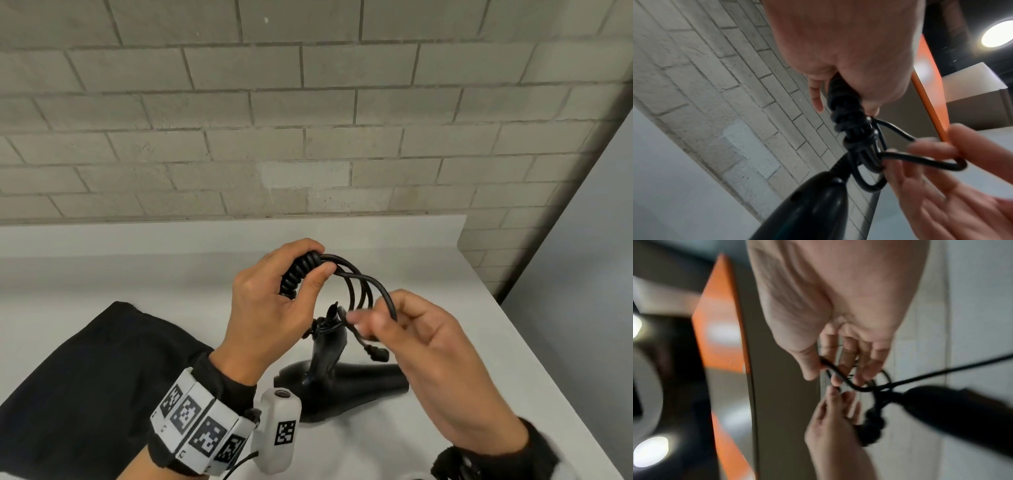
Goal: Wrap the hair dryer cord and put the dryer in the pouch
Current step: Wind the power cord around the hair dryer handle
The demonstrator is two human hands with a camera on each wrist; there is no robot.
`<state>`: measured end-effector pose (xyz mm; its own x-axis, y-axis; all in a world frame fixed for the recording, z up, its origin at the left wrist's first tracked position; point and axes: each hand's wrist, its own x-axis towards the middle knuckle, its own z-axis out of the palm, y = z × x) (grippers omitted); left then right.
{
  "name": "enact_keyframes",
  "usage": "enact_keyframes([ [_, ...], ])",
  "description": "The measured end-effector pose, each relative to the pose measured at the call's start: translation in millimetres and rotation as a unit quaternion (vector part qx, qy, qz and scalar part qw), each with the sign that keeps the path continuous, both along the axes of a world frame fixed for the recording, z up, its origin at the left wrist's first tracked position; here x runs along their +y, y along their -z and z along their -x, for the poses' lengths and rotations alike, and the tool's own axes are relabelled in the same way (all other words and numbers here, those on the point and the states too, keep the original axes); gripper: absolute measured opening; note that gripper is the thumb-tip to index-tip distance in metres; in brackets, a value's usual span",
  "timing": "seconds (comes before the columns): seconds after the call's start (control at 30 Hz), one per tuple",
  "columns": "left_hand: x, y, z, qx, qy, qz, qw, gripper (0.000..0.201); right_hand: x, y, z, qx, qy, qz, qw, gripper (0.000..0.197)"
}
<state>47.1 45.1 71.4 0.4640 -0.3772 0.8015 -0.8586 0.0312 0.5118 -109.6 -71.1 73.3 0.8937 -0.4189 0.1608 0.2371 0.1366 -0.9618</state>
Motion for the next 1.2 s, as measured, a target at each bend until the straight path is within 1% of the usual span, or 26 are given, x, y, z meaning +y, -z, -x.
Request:
enact_keyframes([
  [0.03, 1, 0, -1, 0.007, -0.002, 0.002, 1.000, 0.024, 3, 8, 1, -0.010, 0.020, 0.043, 0.999, 0.008],
  [0.07, 2, 0, -3, 0.009, -0.005, 0.002, 1.000, 0.024, 5, 15, 1, -0.016, 0.029, 0.058, 0.998, 0.009],
  [0.1, 2, 0, -4, 0.006, -0.006, -0.001, 1.000, 0.024, 7, 20, 1, -0.024, 0.032, 0.058, 0.998, 0.013],
  [0.13, 3, 1, -5, 0.001, -0.007, -0.004, 1.000, 0.023, 8, 24, 2, -0.028, 0.034, 0.046, 0.998, 0.022],
  [0.2, 3, 2, -5, -0.002, -0.007, -0.008, 1.000, 0.023, 6, 27, 4, -0.025, 0.044, 0.008, 0.999, 0.043],
  [0.23, 3, 2, -6, -0.001, -0.007, -0.008, 1.000, 0.023, 4, 26, 6, -0.023, 0.046, -0.020, 0.998, 0.048],
  [0.33, 2, 2, -7, 0.007, -0.002, -0.002, 1.000, 0.023, -3, 22, 15, -0.001, 0.006, -0.133, 0.991, 0.056],
  [0.37, 2, 3, -7, 0.013, 0.000, 0.001, 1.000, 0.023, -5, 21, 17, 0.012, -0.018, -0.153, 0.988, 0.057],
  [0.4, 2, 2, -8, 0.019, 0.002, 0.003, 1.000, 0.022, -7, 22, 20, 0.028, -0.037, -0.151, 0.987, 0.058],
  [0.43, 2, 2, -9, 0.026, 0.006, 0.001, 1.000, 0.022, -8, 24, 22, 0.041, -0.043, -0.123, 0.991, 0.058],
  [0.5, 3, 2, -10, 0.036, 0.006, -0.002, 0.999, 0.020, -10, 32, 27, 0.052, -0.018, -0.032, 0.998, 0.057],
  [0.53, 5, 1, -12, 0.039, 0.002, -0.001, 0.999, 0.019, -10, 36, 28, 0.049, 0.001, -0.003, 0.999, 0.056],
  [0.57, 6, 1, -13, 0.042, 0.000, 0.000, 0.999, 0.019, -9, 40, 29, 0.037, 0.013, -0.008, 0.999, 0.055],
  [0.63, 8, 1, -14, 0.052, 0.006, -0.002, 0.999, 0.020, -8, 46, 31, 0.007, 0.026, -0.082, 0.996, 0.058],
  [0.7, 9, 2, -11, 0.071, 0.018, -0.004, 0.997, 0.020, -7, 43, 32, -0.012, 0.042, -0.141, 0.989, 0.062],
  [0.8, 9, 3, -7, 0.076, 0.026, -0.011, 0.997, 0.019, -11, 28, 35, -0.004, 0.062, -0.175, 0.983, 0.066],
  [0.87, 9, 1, -7, 0.071, 0.024, -0.011, 0.997, 0.019, -18, 19, 39, 0.025, 0.055, -0.153, 0.986, 0.066],
  [0.9, 9, 1, -8, 0.068, 0.022, -0.010, 0.997, 0.019, -20, 15, 41, 0.037, 0.046, -0.127, 0.990, 0.066],
  [0.97, 11, -1, -9, 0.064, 0.016, -0.010, 0.998, 0.019, -22, 12, 41, 0.066, 0.047, -0.043, 0.996, 0.067],
  [1.0, 12, -1, -10, 0.063, 0.016, -0.012, 0.998, 0.019, -22, 11, 41, 0.083, 0.057, 0.004, 0.995, 0.064],
  [1.03, 12, 0, -9, 0.063, 0.017, -0.013, 0.998, 0.019, -22, 12, 40, 0.099, 0.064, 0.050, 0.992, 0.055],
  [1.07, 13, 0, -8, 0.063, 0.018, -0.013, 0.998, 0.019, -21, 13, 40, 0.112, 0.064, 0.089, 0.988, 0.041],
  [1.13, 14, -1, -4, 0.061, 0.023, -0.016, 0.998, 0.019, -14, 9, 37, 0.129, 0.031, 0.147, 0.980, 0.010],
  [1.17, 13, -1, -1, 0.055, 0.026, -0.021, 0.998, 0.019, -10, 8, 35, 0.135, 0.010, 0.175, 0.975, 0.007],
  [1.2, 12, -1, 1, 0.048, 0.029, -0.026, 0.998, 0.019, -5, 6, 32, 0.139, 0.002, 0.203, 0.969, 0.014],
])
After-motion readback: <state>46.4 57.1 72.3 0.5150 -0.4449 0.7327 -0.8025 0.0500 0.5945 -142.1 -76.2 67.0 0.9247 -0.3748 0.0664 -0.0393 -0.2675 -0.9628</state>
